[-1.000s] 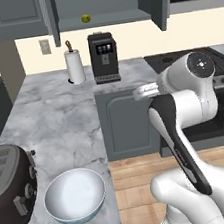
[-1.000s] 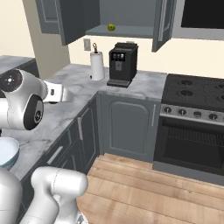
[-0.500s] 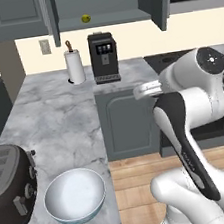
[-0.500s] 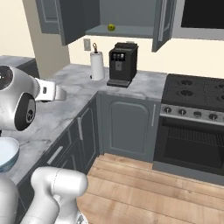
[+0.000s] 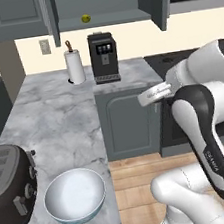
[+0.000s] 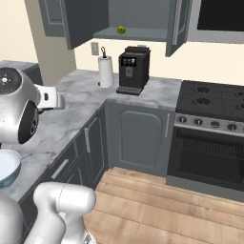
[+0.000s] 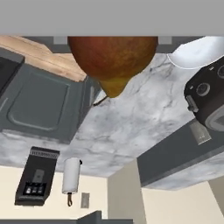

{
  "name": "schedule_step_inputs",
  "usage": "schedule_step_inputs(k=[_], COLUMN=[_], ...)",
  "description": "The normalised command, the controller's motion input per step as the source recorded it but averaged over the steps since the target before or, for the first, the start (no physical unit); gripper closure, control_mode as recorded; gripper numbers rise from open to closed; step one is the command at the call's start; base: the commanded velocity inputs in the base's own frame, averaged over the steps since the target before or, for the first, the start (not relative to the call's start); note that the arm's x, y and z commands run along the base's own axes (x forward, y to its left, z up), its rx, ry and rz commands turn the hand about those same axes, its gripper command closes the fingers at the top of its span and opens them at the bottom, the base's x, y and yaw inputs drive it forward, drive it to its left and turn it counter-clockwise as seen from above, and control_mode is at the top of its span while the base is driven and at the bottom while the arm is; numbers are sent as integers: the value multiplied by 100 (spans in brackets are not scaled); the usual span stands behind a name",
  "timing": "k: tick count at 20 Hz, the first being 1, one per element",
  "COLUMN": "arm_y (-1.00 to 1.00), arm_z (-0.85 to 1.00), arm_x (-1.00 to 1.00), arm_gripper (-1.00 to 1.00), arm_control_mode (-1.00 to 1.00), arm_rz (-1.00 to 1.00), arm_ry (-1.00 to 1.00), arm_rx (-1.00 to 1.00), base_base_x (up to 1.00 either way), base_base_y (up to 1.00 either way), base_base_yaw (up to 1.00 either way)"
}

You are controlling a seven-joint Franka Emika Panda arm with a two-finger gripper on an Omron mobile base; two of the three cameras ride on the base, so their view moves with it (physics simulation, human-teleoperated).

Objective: Pick the pears from the cabinet and place them in one bowl. Pick the apple from the sink and place it in the other bowl.

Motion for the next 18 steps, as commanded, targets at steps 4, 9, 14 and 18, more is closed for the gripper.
schedule_step_inputs(k=[4,9,14,18], arm_y=[20,22,21,17], arm_z=[0,0,0,0], arm_x=[-18,-14,-16,-22], arm_gripper=[100,100,100,100], arm_control_mode=[-100,-100,-100,-100], arm_rz=[26,26,22,20], arm_ry=[22,19,17,6], arm_rx=[0,0,-5,-18], base_base_x=[0,0,0,0], base_base_y=[0,0,0,0], base_base_yaw=[0,0,0,0])
